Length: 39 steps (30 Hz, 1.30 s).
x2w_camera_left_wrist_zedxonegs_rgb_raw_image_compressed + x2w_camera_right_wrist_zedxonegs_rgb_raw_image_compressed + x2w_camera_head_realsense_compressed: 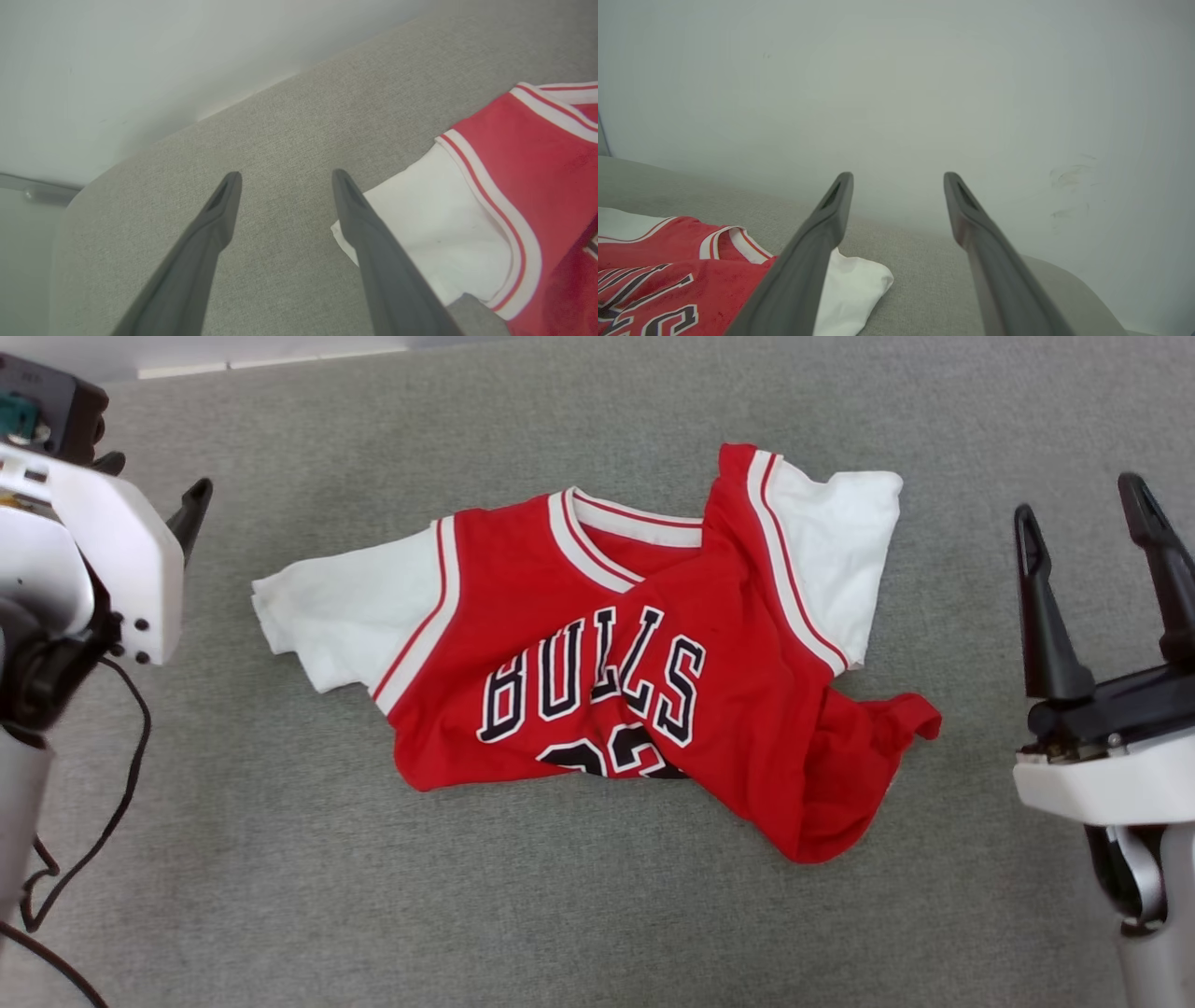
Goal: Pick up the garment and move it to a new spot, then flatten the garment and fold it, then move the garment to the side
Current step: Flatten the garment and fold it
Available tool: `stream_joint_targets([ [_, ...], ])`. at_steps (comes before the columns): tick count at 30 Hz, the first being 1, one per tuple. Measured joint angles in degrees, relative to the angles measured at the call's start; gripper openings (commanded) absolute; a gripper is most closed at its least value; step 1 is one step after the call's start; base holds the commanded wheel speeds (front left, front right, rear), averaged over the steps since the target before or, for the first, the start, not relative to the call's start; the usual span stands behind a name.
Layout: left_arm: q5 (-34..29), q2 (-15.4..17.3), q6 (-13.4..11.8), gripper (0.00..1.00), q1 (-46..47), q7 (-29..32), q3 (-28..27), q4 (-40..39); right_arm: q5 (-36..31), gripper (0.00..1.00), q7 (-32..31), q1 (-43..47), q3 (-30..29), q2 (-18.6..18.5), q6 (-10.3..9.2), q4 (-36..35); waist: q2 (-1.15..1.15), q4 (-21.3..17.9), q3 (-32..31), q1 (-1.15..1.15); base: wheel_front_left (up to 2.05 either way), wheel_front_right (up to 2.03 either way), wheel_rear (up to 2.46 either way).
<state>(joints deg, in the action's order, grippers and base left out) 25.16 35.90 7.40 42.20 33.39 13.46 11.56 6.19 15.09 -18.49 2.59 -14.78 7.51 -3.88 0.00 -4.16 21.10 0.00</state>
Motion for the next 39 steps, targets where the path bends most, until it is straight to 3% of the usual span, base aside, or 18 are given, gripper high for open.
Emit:
stream_joint_targets([
  [8,13.96,6.88,0.00,1.00,7.07,14.37,8.94,5.10,-1.71,1.00,0.00,2.30,0.25,1.66,0.00,-1.55,0.00,-2.57,2.55,0.00,0.00,0.00,0.00],
  [11,18.57,8.04,0.00,1.00,9.33,19.42,10.92,6.81,-1.75,1.00,0.00,1.98,0.81,1.64,0.00,-1.58,0.00,-3.57,3.76,0.00,0.00,0.00,0.00],
  [18,21.87,9.00,0.00,1.00,12.80,26.50,16.41,9.68,-2.08,1.00,0.00,-0.24,2.45,1.26,0.00,-0.73,0.00,-5.33,6.83,0.00,0.00,0.00,0.00],
  [24,22.65,9.93,0.00,1.00,14.13,27.52,21.57,10.71,-2.16,1.00,0.00,-1.46,3.42,1.07,0.00,0.58,0.00,-6.29,8.45,-0.01,0.00,0.00,0.00],
  [25,22.63,10.16,0.00,0.00,14.41,27.35,22.46,10.67,-2.15,1.00,0.00,-1.47,3.36,0.96,0.00,0.80,0.00,-6.28,8.48,-0.01,0.00,0.00,0.00],
  [33,24.76,12.21,0.02,0.00,14.72,20.93,27.19,10.57,-1.75,1.00,-0.01,-4.25,1.79,-1.94,0.00,1.53,0.00,-5.22,5.89,0.00,0.00,0.00,0.00],
  [39,27.14,17.01,0.02,0.00,14.65,15.56,29.07,6.66,-0.68,1.00,-5.57,-11.05,3.15,-9.12,0.00,0.63,0.00,-3.02,2.86,-0.01,0.00,0.00,0.00],
])
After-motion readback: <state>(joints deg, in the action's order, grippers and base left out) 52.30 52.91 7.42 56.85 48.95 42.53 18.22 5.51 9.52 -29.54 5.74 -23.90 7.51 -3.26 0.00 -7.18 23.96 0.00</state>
